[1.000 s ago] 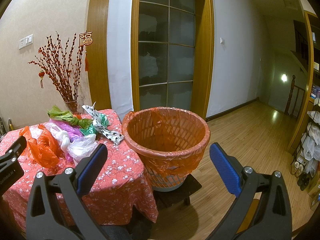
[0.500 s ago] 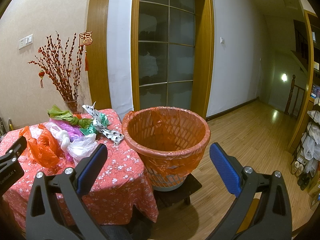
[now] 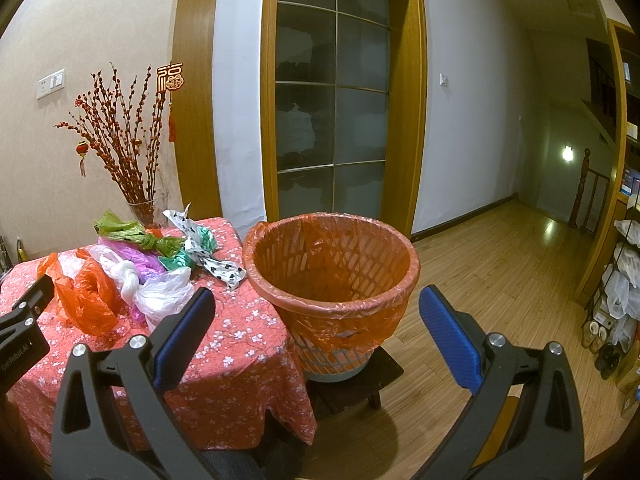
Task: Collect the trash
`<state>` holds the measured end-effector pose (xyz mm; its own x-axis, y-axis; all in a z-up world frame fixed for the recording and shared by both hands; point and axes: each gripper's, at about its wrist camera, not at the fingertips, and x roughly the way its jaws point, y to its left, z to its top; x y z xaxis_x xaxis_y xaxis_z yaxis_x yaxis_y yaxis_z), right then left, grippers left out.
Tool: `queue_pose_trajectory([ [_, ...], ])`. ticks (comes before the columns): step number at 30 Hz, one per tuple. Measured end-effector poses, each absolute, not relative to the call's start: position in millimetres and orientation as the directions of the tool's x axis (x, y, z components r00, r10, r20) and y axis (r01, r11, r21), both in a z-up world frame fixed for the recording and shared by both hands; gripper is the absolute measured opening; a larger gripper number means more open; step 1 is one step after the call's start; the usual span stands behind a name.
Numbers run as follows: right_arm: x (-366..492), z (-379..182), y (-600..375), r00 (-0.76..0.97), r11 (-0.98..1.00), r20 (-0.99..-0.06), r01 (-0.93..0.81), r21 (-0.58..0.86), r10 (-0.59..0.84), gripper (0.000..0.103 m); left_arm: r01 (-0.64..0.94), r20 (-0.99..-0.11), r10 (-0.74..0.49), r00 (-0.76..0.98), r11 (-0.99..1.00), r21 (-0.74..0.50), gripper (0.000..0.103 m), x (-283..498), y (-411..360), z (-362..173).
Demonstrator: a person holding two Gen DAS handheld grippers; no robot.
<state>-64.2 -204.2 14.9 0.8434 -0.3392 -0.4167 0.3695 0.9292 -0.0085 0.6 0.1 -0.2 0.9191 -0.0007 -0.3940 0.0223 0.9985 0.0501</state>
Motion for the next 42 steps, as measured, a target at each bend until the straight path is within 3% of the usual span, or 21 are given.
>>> queue_pose_trajectory([
  [19, -62, 13, -206, 0.843, 0.929, -0.418, 0.369, -0.007, -0.338, 0.099, 0.019, -0.396, 0.004, 0.918, 0.998, 0.053, 0.101, 1, 1, 0],
  [28, -50, 13, -204, 0.852, 0.941, -0.428, 0.338, 0.01, -0.301, 0.099, -0.059, -0.405, 0.077, 0.911, 0.997, 0.055, 0.101, 10, 26, -5],
  [37, -8, 5, -181, 0.866, 0.977, -0.478, 0.203, 0.062, -0.149, 0.099, -0.184, -0.447, 0.173, 0.878, 0.983, 0.021, 0.101, 30, 82, -17],
  [42, 26, -2, -153, 0.86, 0.992, -0.508, 0.099, 0.073, -0.049, 0.089, -0.206, -0.464, 0.181, 0.867, 0.979, -0.002, 0.101, 43, 104, -21],
])
